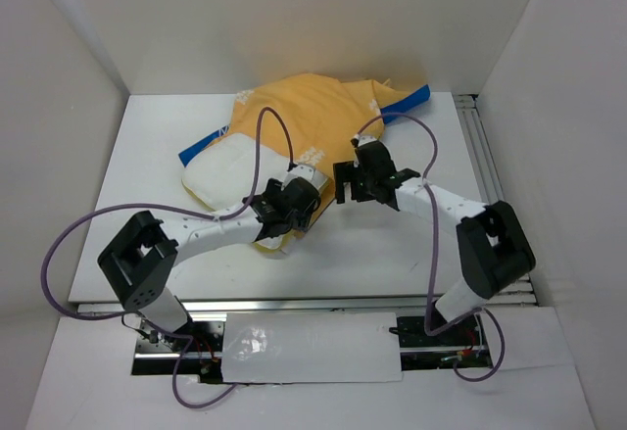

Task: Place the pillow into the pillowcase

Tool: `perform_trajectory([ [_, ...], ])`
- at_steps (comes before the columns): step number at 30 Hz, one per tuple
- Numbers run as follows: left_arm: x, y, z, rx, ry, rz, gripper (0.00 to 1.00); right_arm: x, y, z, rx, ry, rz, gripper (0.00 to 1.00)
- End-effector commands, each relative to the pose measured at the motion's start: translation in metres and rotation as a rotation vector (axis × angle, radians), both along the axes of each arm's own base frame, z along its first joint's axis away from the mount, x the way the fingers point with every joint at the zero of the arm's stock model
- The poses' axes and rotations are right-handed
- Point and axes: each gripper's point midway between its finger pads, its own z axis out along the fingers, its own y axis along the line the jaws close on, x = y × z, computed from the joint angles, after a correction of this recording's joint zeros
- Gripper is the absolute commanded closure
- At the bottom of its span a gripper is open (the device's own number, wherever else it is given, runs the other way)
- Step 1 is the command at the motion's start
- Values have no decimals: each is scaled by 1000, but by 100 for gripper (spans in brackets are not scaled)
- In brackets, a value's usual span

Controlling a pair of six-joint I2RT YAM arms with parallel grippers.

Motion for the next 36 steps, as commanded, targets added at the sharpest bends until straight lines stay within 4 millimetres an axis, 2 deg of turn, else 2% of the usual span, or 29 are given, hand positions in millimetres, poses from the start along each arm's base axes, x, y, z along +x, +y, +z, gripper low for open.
perform_trajectory([
  [1,15,3,1,2,-18,68,22,26,29,14,25,-97,73,0],
  [2,18,8,-4,13,-8,81,25,28,35,5,20,-85,82,0],
  [4,19,4,-3,10,1,75,33,35,33,-3,-18,-91,52,0],
  [6,18,5,-4,8,8,84,62,47,33,-9,-32,-112,-1,0],
  [8,17,-1,-4,-13,15,69,72,54,33,-10,-48,-148,-67,0],
  [9,21,1,-3,-22,7,78,80,61,34,-7,-34,-177,-97,0],
  [10,21,1,-6,-15,13,78,86,66,28,-11,-38,-184,-158,2],
  [11,23,-3,-2,-30,10,73,93,71,28,-5,-24,-203,-185,3],
  [12,23,1,-8,-13,25,82,100,73,27,-7,-31,-208,-195,3],
  [15,25,-1,-8,-21,26,90,100,81,22,-7,-28,-232,-262,14],
  [17,25,-1,-8,-14,25,83,100,87,24,-4,-23,-247,-270,33],
  [19,30,-5,-1,-42,0,83,100,94,28,-1,-22,-262,-264,61],
  [20,29,-7,5,-61,-6,76,100,96,26,-5,-43,-255,-276,100],
  [21,31,-9,10,-76,-20,75,100,101,29,5,-36,-264,-277,100],
  [23,39,-13,28,-122,-53,79,100,99,30,6,-68,-247,-236,100],
  [24,41,-20,46,-166,-76,54,100,92,41,13,-76,-254,-181,100],
  [25,46,-22,56,-188,-93,48,100,89,42,32,-65,-271,-157,100],
  [27,52,-31,94,-265,-156,35,100,73,63,53,-29,-284,-41,100],
  [28,56,-34,111,-300,-191,33,100,65,65,82,21,-317,-18,100],
  [29,60,-41,134,-355,-234,21,100,55,66,90,28,-303,25,100],
  [30,59,-46,149,-389,-256,-11,100,42,78,105,79,-298,94,100],
  [31,57,-47,169,-428,-294,-32,100,28,82,135,118,-332,137,100],
  [32,57,-50,186,-469,-327,-44,100,17,82,143,124,-318,176,100],
  [33,57,-57,205,-519,-368,-81,100,1,97,163,162,-335,275,100],
  [34,57,-57,216,-544,-395,-84,100,-10,97,185,191,-358,314,100],
  [35,56,-56,224,-568,-411,-81,100,-23,100,193,201,-347,358,100],
  [36,54,-57,239,-597,-434,-92,100,-38,111,213,243,-365,450,100],
])
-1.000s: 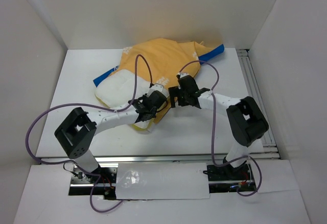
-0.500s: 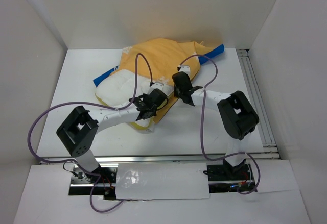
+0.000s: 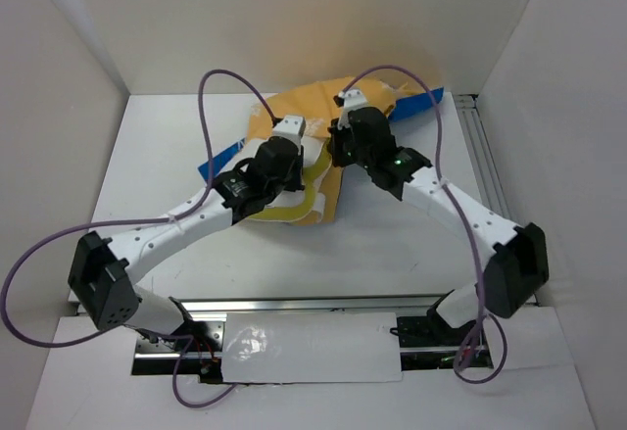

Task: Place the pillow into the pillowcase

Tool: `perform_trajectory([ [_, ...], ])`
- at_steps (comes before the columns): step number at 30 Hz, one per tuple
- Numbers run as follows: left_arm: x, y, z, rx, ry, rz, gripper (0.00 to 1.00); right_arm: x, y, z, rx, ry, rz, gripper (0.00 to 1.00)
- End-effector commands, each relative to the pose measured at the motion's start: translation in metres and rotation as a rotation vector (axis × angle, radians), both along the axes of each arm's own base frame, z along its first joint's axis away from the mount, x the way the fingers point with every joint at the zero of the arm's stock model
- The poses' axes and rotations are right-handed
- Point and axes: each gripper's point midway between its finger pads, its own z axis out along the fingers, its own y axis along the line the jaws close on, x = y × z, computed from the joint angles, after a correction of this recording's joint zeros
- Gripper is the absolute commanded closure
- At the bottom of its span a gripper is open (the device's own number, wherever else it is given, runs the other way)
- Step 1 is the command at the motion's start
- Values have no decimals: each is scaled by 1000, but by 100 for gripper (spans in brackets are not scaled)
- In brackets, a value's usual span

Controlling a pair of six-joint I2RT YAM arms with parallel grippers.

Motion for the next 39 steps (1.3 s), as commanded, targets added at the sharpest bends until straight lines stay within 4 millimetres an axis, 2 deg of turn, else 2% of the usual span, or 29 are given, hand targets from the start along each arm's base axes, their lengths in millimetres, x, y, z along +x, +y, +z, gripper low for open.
perform_trajectory([
  [1,20,-29,120,-291,-285,-37,100,-75,47,96,153,-80,387,100],
  [2,21,-28,124,-304,-291,-21,100,-83,49,103,172,-87,421,100],
  [3,26,-28,131,-316,-302,4,100,-101,58,120,218,-107,527,100],
  [4,30,-26,134,-325,-301,32,100,-109,60,137,246,-132,572,100],
  [5,31,-24,130,-311,-276,57,100,-119,62,149,265,-152,626,100],
  [6,35,-26,139,-324,-283,70,100,-138,66,161,291,-159,725,100],
  [7,35,-26,145,-332,-291,70,100,-144,67,177,311,-187,761,100],
  [8,35,-31,141,-331,-280,51,100,-151,68,183,322,-187,795,100],
  [9,37,-35,152,-357,-315,30,100,-155,69,187,336,-184,810,100],
  [10,33,-42,155,-370,-320,9,100,-157,70,189,342,-191,823,100],
  [13,32,-47,156,-396,-310,19,100,-162,75,180,347,-146,874,100],
  [15,34,-48,148,-399,-293,34,100,-167,76,174,357,-125,912,100],
  [18,34,-49,128,-388,-242,48,100,-173,73,156,382,-63,946,100],
  [20,28,-52,109,-374,-201,39,100,-167,66,142,387,-34,916,100],
  [21,25,-52,105,-371,-192,30,100,-170,66,147,404,-68,928,100],
  [22,20,-50,93,-368,-172,23,100,-167,65,145,428,-53,923,100],
  [23,12,-57,90,-379,-159,-18,100,-176,65,148,450,-57,959,100],
  [26,-8,-65,81,-405,-134,-105,100,-169,62,146,471,-80,965,100],
  [28,-23,-73,82,-431,-138,-157,100,-163,64,140,473,-73,971,100],
  [29,-27,-71,72,-426,-125,-167,100,-170,65,136,482,-48,1020,100],
  [30,-31,-68,79,-442,-141,-170,100,-171,69,130,488,-21,1054,100],
  [32,-39,-64,73,-426,-123,-177,100,-181,70,120,490,18,1140,100],
  [33,-38,-58,71,-411,-122,-152,98,-187,75,115,480,43,1164,95],
  [34,-40,-50,73,-405,-120,-123,93,-188,76,112,458,52,1152,76],
  [35,-40,-37,63,-361,-95,-72,80,-179,76,92,385,93,1070,68],
  [36,-41,-28,54,-339,-78,-35,74,-184,79,94,346,75,1056,59],
  [37,-44,-20,55,-335,-73,-6,66,-187,76,97,317,50,1027,42],
  [38,-46,-13,52,-325,-57,22,52,-179,73,98,283,19,956,34],
  [39,-50,0,38,-277,-24,63,46,-179,71,97,268,9,930,25],
])
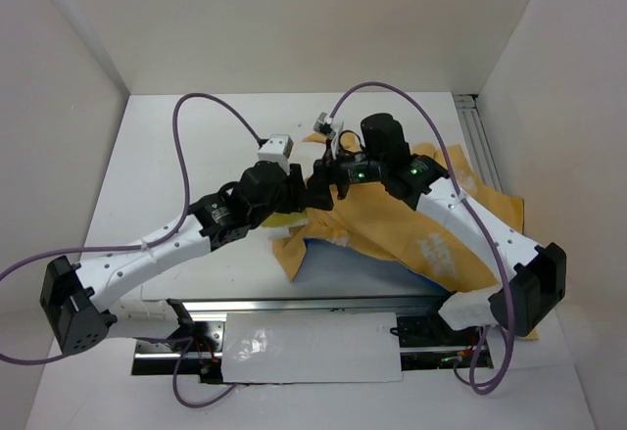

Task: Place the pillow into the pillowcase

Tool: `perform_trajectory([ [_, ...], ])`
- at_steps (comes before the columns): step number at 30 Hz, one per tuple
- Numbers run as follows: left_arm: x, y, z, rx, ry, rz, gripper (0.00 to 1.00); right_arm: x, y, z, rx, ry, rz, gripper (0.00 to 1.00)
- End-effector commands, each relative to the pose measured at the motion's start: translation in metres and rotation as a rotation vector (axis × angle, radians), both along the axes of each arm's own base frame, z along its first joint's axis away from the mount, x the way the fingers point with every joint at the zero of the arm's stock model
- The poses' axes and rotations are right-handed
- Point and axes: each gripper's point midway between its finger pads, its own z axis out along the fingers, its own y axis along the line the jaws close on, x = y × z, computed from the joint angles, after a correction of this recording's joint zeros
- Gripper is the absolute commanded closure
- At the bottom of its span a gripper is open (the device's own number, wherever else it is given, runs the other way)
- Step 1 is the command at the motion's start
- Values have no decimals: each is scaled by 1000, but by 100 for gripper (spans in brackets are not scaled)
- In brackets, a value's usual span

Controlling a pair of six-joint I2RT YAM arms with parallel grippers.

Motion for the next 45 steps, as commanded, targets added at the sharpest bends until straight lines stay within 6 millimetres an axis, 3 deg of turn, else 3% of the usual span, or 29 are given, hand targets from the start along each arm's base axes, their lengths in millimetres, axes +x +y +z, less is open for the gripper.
perform_trajectory([
  [1,-1,17,15,-62,0,126,43,-27,3,40,28,-161,18,19],
  [2,-5,24,13,-52,10,140,40,-27,-2,50,39,-194,-13,5],
  [3,-7,32,8,-41,23,169,34,-20,-7,50,21,-209,-68,0],
  [5,-17,45,-6,10,76,191,29,-19,-15,50,-2,-209,-107,0],
  [8,-25,54,-9,33,102,198,17,-11,-21,52,-32,-217,-170,0],
  [10,-29,59,-16,45,118,203,3,3,-31,53,-52,-234,-260,0],
  [12,-25,64,-16,48,113,227,0,18,-39,51,-77,-229,-364,0],
  [14,-22,67,-24,51,144,237,0,57,-66,37,-147,-184,-625,0],
  [16,-9,73,-35,62,186,267,0,84,-88,-1,-281,-101,-777,0],
  [17,-4,71,-35,51,204,263,0,103,-111,-12,-330,-67,-911,0],
  [18,8,78,-47,83,232,291,0,115,-117,-42,-413,-16,-946,0],
  [20,29,77,-44,78,225,283,0,132,-133,-66,-488,23,-1012,0],
  [21,40,77,-45,80,226,284,0,146,-139,-65,-487,30,-1052,0],
  [22,57,84,-61,101,257,303,0,159,-138,-83,-523,46,-1065,0],
  [24,81,76,-59,64,270,285,0,185,-142,-78,-526,10,-1122,0],
  [25,93,81,-63,65,288,284,0,202,-145,-96,-560,21,-1147,0],
  [26,110,69,-70,54,311,253,0,210,-143,-100,-566,24,-1163,0],
  [27,119,67,-74,59,317,241,0,227,-143,-91,-533,11,-1187,0],
  [28,131,65,-74,52,306,230,0,241,-145,-112,-563,31,-1195,0],
  [30,150,50,-81,66,295,167,0,262,-141,-109,-540,37,-1208,0],
  [31,155,45,-82,72,286,138,0,270,-142,-132,-579,73,-1211,0],
  [32,162,36,-76,67,269,95,0,275,-134,-136,-565,85,-1185,0],
  [33,164,32,-89,84,290,72,0,282,-131,-132,-558,81,-1186,0],
  [37,166,29,-120,152,320,104,0,297,-127,-167,-586,127,-1187,0],
  [42,160,19,-147,172,375,84,0,297,-127,-188,-617,159,-1185,0],
  [44,154,11,-159,174,404,55,1,294,-122,-198,-607,177,-1155,6],
  [45,153,6,-166,163,420,33,5,294,-116,-202,-598,185,-1124,14],
])
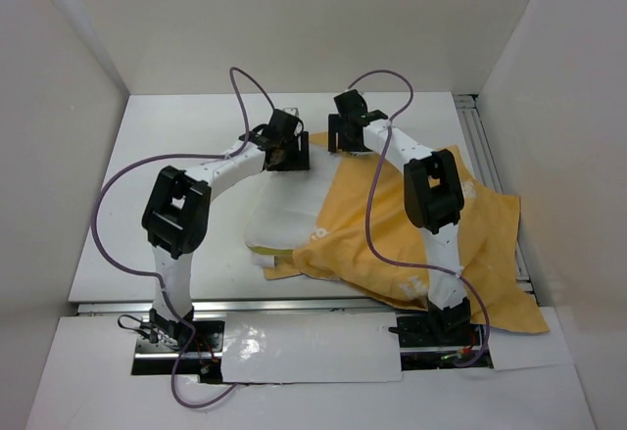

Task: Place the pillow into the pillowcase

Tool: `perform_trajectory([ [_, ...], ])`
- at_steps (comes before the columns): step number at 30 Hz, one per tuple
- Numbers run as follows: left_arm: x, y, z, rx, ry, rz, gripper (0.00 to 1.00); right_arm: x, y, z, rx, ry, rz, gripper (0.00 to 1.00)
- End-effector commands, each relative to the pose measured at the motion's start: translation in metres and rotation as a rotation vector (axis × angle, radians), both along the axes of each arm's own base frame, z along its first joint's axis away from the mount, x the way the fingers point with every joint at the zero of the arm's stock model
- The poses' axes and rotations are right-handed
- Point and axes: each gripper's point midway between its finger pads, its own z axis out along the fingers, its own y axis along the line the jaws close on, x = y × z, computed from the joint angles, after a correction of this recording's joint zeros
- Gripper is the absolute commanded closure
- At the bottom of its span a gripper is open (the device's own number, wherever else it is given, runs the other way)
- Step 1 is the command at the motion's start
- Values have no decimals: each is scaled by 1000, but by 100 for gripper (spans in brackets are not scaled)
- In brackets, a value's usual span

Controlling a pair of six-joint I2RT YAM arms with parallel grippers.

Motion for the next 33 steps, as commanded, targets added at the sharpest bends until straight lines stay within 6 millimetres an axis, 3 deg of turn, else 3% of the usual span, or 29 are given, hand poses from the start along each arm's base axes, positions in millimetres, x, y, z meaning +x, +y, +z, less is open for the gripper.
perform_trajectory([
  [1,-13,-30,-26,-33,66,-101,25,5,12,7,64,-20,26,20],
  [3,-17,-43,-27,-65,68,-151,61,5,19,4,90,-7,49,38],
  [4,-20,-47,-31,-79,87,-169,86,5,25,5,111,-6,78,62],
  [5,-23,-48,-34,-88,93,-177,100,6,28,9,124,-12,86,76],
  [7,-25,-46,-29,-98,60,-187,100,8,30,13,135,-18,94,100],
  [8,-26,-44,-24,-101,37,-182,100,7,32,12,133,-16,112,100],
  [10,-26,-35,-15,-88,-20,-165,100,10,33,32,141,-60,123,100],
  [11,-27,-34,10,-104,-80,-179,100,12,35,42,157,-82,131,100],
  [12,-27,-31,21,-108,-111,-170,100,14,37,59,171,-127,149,100],
  [13,-33,-28,26,-107,-124,-177,100,10,53,73,210,-147,221,100],
  [14,-32,-27,40,-116,-171,-189,100,3,60,74,241,-144,268,100],
  [15,-38,-29,69,-145,-230,-199,100,-1,75,103,300,-206,326,100],
  [17,-46,-27,93,-185,-279,-203,100,-24,108,123,382,-232,477,100],
  [18,-55,-34,107,-205,-311,-226,100,-31,117,151,405,-285,511,100],
  [19,-66,-35,139,-242,-380,-240,100,-37,127,165,406,-327,548,100],
  [21,-80,-31,153,-230,-432,-237,100,-57,154,190,414,-384,629,100],
  [22,-90,-37,166,-233,-465,-256,100,-67,160,213,432,-438,653,100],
  [23,-95,-30,186,-234,-517,-224,100,-75,168,228,447,-472,674,100],
  [28,-120,-21,212,-281,-572,-175,100,-136,209,289,546,-578,798,100],
  [31,-121,-13,227,-308,-614,-115,100,-167,231,311,576,-607,832,100],
  [33,-123,-16,236,-322,-635,-79,100,-181,235,331,588,-647,813,100],
])
